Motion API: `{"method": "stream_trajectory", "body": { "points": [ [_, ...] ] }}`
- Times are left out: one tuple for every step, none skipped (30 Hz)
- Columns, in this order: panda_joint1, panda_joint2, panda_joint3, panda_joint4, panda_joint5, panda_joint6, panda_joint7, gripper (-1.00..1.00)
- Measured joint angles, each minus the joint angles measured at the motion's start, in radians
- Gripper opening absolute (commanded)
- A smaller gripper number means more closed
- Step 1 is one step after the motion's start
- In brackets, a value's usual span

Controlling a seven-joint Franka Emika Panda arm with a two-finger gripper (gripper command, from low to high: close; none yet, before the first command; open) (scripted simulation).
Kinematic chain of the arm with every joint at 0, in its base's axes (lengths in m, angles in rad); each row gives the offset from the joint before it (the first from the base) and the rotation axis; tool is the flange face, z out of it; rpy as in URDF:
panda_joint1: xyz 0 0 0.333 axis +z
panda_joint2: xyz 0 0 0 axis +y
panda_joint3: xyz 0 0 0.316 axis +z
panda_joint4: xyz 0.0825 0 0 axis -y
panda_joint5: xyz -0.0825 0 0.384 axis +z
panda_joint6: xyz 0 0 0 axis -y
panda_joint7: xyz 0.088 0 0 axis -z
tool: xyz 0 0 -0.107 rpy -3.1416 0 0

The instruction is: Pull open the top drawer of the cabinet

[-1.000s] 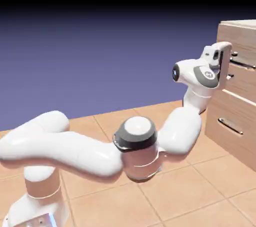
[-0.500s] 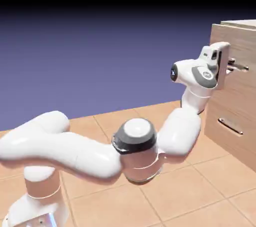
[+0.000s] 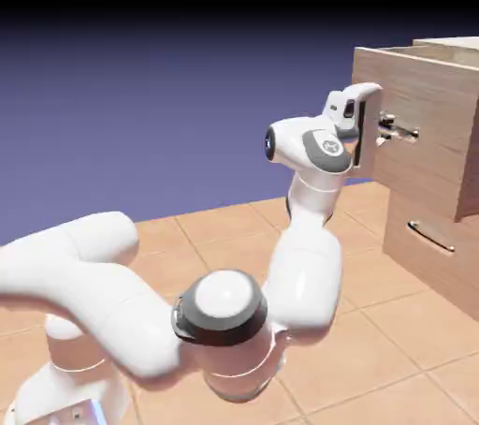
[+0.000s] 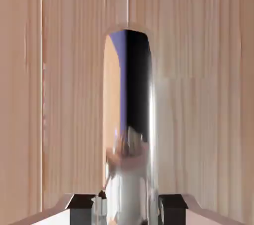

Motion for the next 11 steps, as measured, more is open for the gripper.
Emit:
{"method": "stream_trajectory", "body": {
  "points": [
    [-0.023, -0.003, 0.001, -0.036, 0.004, -0.014, 0.002, -1.0],
    [-0.045, -0.007, 0.003, -0.072, 0.009, -0.028, 0.005, -1.0],
    [-0.068, -0.011, 0.005, -0.109, 0.014, -0.041, 0.007, -1.0],
    [-0.091, -0.014, 0.007, -0.145, 0.02, -0.055, 0.009, -1.0],
    [-0.115, -0.018, 0.01, -0.181, 0.026, -0.068, 0.011, -1.0],
    [-0.139, -0.022, 0.012, -0.217, 0.032, -0.08, 0.012, -1.0],
    [-0.163, -0.027, 0.016, -0.254, 0.039, -0.093, 0.014, -1.0],
    [-0.183, -0.03, 0.019, -0.284, 0.046, -0.103, 0.015, 1.0],
    [-0.183, -0.03, 0.019, -0.284, 0.042, -0.103, 0.017, 1.0],
    [-0.183, -0.03, 0.019, -0.284, 0.042, -0.103, 0.017, 1.0],
    [-0.21, -0.031, 0.024, -0.321, 0.053, -0.113, 0.022, 1.0]
  ]
}}
